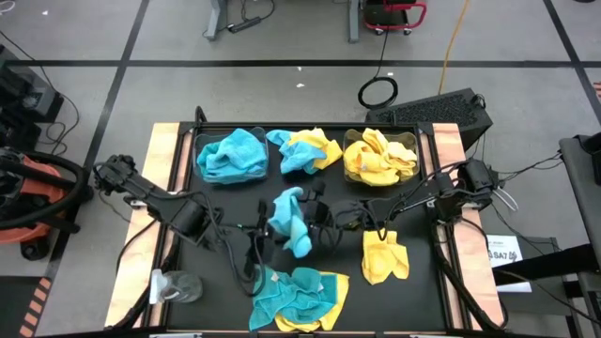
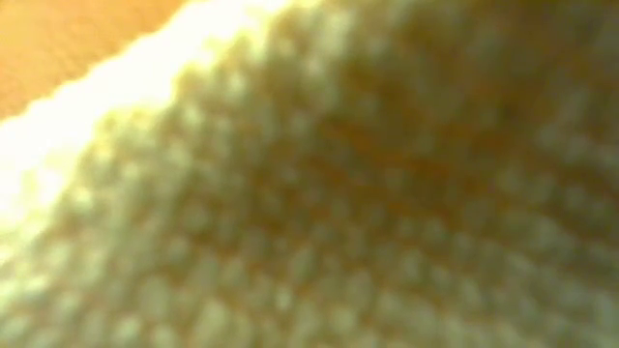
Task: Sort microfiber towel by color & place in baskets
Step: Put the blue microfiber cloth into the left transparent bin
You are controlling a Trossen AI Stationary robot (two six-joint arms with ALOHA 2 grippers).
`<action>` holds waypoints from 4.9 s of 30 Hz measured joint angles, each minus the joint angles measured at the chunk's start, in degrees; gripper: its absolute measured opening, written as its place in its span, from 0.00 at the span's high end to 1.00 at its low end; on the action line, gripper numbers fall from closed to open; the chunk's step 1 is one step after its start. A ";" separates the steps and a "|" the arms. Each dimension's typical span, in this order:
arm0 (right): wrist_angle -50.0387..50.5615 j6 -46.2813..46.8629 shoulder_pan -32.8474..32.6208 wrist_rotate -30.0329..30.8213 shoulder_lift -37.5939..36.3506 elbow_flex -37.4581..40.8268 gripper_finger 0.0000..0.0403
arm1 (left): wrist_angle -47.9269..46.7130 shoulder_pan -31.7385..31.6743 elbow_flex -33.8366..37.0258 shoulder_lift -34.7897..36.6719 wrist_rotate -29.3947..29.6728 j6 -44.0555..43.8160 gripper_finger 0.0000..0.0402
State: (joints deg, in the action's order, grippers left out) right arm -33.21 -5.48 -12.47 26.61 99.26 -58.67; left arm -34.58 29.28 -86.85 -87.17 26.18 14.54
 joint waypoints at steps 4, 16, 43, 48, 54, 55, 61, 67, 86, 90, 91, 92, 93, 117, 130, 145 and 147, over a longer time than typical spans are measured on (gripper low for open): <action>-2.03 -1.70 -0.01 0.00 0.00 0.00 0.50 | -2.45 -0.02 0.00 -1.41 -2.34 -1.92 0.97; -3.94 -9.04 -1.15 -1.44 -0.02 0.00 0.93 | -8.55 -0.98 0.02 -8.29 -2.37 -4.59 0.93; -4.74 -23.56 -4.68 8.00 -0.04 0.01 1.00 | -13.97 4.63 0.02 -3.44 -2.17 -22.32 0.24; -5.41 -23.98 -4.70 8.11 -0.04 0.00 1.00 | -15.07 5.29 0.02 -3.18 -1.57 -26.50 0.24; -5.76 -25.67 -5.09 11.90 -0.25 0.02 1.00 | -15.84 5.31 1.61 -4.59 1.45 -30.28 0.24; -5.97 -25.74 -5.21 12.35 -0.28 0.02 1.00 | -15.60 5.30 2.47 -4.67 1.84 -30.77 0.24; -5.72 -26.99 -5.72 13.85 -1.51 0.02 1.00 | -15.74 5.63 5.40 -5.06 6.47 -32.70 0.24; -5.16 -29.64 -7.53 17.24 -1.64 0.02 1.00 | -16.14 8.62 5.40 -4.58 14.30 -32.14 0.24; 0.19 -34.40 -14.03 10.45 -1.66 0.02 1.00 | -15.40 5.15 5.90 -2.52 23.13 -30.01 0.24; -0.55 -35.24 -13.90 10.53 -1.62 0.02 1.00 | -5.63 3.16 7.99 -2.52 14.80 -23.21 0.24; -1.10 -35.67 -13.90 10.54 -1.62 0.02 1.00 | -3.72 2.48 8.37 -2.55 13.06 -22.06 0.24; -1.38 -35.94 -13.92 10.54 -1.64 0.02 1.00 | -2.24 1.73 8.71 -2.57 11.12 -21.41 0.24; -1.44 -36.14 -13.94 10.54 -1.64 0.02 1.00 | -0.85 0.99 9.18 -2.59 8.94 -20.64 0.24; 5.44 -33.19 -13.54 14.03 -1.67 -0.11 1.00 | 15.27 -8.05 16.02 -2.72 -6.15 -3.59 0.94; 22.11 -20.09 -12.73 22.18 -1.72 0.01 0.67 | -2.02 -9.32 14.53 0.25 11.48 -3.22 0.97; 30.31 -10.40 -12.79 23.39 -1.55 0.04 0.43 | -30.60 -21.58 14.56 13.18 26.86 -16.04 0.97; 30.35 -10.19 -12.94 23.39 -1.55 0.04 0.44 | -33.45 -24.55 14.56 14.06 27.56 -17.13 0.97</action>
State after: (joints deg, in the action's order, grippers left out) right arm -2.86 -15.66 -25.41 50.00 97.71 -58.63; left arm -68.04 4.74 -72.29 -73.11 53.74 -2.59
